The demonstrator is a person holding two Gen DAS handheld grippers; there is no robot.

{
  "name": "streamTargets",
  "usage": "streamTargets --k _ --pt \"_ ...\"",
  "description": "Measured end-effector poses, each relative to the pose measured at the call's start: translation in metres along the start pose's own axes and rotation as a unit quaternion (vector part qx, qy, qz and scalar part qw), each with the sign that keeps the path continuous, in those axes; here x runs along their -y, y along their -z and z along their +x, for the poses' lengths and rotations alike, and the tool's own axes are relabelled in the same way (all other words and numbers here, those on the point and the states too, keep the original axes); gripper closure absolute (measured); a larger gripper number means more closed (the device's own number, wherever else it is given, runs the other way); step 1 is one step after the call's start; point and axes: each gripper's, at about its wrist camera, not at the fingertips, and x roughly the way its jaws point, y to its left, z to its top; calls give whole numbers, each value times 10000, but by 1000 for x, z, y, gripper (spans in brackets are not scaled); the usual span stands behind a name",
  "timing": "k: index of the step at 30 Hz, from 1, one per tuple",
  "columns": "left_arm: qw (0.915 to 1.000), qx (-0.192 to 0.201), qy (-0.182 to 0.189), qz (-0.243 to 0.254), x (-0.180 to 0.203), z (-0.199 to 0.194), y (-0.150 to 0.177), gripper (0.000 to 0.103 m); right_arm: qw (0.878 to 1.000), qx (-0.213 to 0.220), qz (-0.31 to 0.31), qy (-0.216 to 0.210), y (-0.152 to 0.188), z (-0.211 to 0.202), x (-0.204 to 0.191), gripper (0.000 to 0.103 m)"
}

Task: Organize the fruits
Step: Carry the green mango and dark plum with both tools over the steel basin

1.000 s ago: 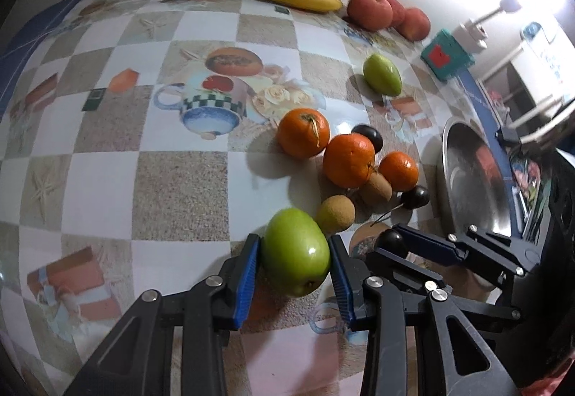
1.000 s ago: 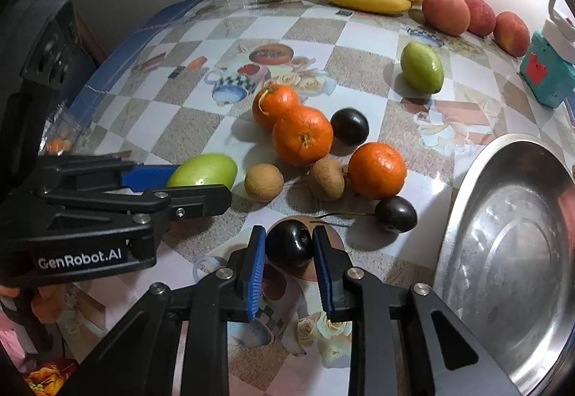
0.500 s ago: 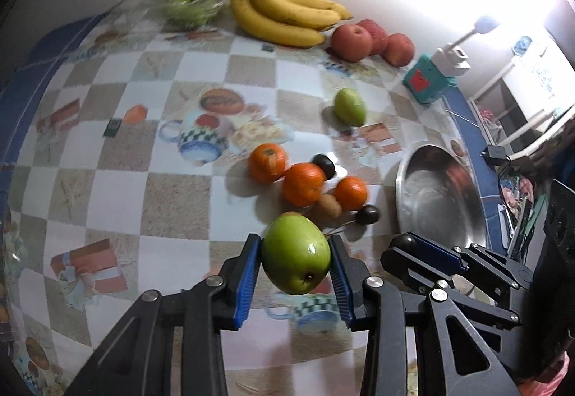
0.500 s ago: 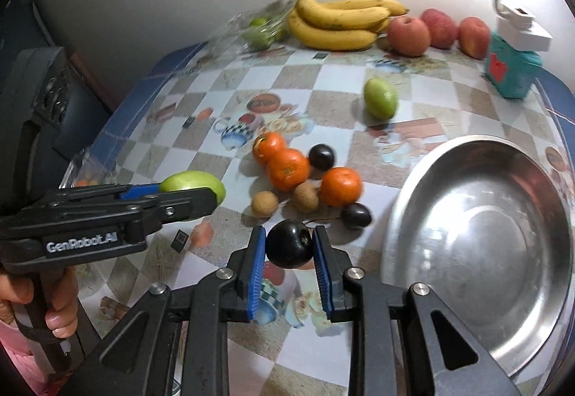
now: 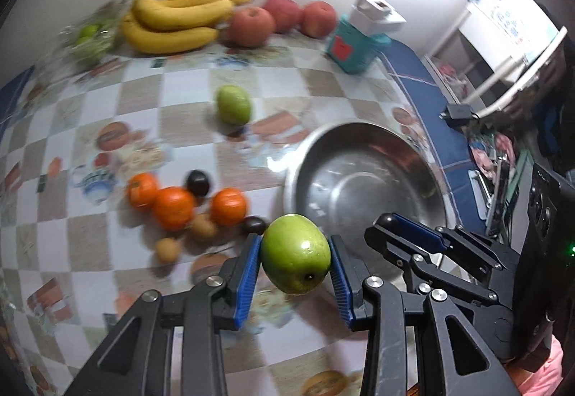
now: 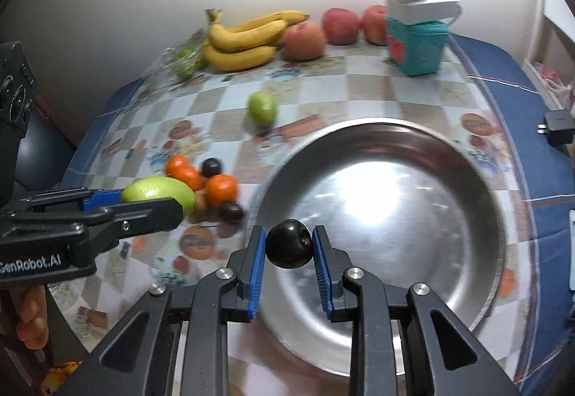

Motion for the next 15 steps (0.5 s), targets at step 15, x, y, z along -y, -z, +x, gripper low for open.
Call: streamTargets --k 15 --pt "9973 -650 115 306 50 75 -12 63 9965 -302 548 552 7 15 74 76"
